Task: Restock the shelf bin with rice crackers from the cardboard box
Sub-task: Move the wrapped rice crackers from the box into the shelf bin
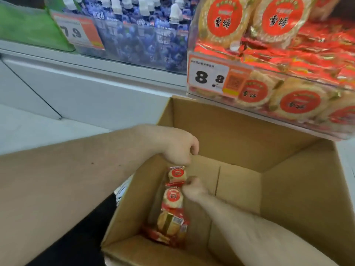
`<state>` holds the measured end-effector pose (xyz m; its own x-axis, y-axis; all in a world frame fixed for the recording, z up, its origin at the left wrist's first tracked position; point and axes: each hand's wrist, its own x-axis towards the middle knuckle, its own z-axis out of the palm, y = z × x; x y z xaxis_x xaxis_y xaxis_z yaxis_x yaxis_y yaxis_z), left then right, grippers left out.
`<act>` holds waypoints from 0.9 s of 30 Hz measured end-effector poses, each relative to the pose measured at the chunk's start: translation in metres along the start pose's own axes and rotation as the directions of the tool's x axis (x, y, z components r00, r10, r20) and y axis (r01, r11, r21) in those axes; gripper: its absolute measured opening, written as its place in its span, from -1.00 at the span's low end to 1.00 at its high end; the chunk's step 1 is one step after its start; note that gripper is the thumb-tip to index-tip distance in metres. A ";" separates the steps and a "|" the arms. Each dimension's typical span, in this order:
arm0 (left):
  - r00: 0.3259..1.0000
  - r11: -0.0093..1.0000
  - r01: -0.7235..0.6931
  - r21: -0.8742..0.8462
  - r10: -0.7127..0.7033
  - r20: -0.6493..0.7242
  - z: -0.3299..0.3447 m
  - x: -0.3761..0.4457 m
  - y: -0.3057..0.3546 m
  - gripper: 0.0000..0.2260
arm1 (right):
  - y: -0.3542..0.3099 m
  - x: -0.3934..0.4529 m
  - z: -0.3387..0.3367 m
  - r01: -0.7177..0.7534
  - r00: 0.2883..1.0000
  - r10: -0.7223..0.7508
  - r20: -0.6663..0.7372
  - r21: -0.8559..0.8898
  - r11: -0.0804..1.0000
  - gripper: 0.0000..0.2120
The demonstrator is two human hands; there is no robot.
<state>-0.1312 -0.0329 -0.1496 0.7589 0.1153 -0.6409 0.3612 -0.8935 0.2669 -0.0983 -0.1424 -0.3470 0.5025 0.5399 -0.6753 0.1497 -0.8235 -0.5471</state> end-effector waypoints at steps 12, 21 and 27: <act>0.999 0.995 0.050 -0.090 -0.050 -0.004 0.010 0.008 -0.023 -0.57 | -0.004 0.012 -0.022 0.036 0.892 -0.036 0.451 0.009 0.999 -0.92; 0.981 0.983 -0.183 -0.026 0.181 -0.073 0.019 -0.003 -0.014 -0.53 | -0.006 -0.004 -0.065 -0.414 0.504 -0.505 0.701 0.709 0.572 -0.71; 0.982 0.999 -0.049 0.003 0.048 -0.180 0.009 -0.001 -0.022 -0.66 | 0.020 0.005 -0.020 -0.295 0.863 -0.006 0.506 0.512 0.807 -0.71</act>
<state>-0.1451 -0.0171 -0.1610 0.8607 0.1482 -0.4870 0.3223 -0.8992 0.2959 -0.0761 -0.1600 -0.3513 0.0019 0.5588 -0.8293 -0.4635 -0.7343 -0.4959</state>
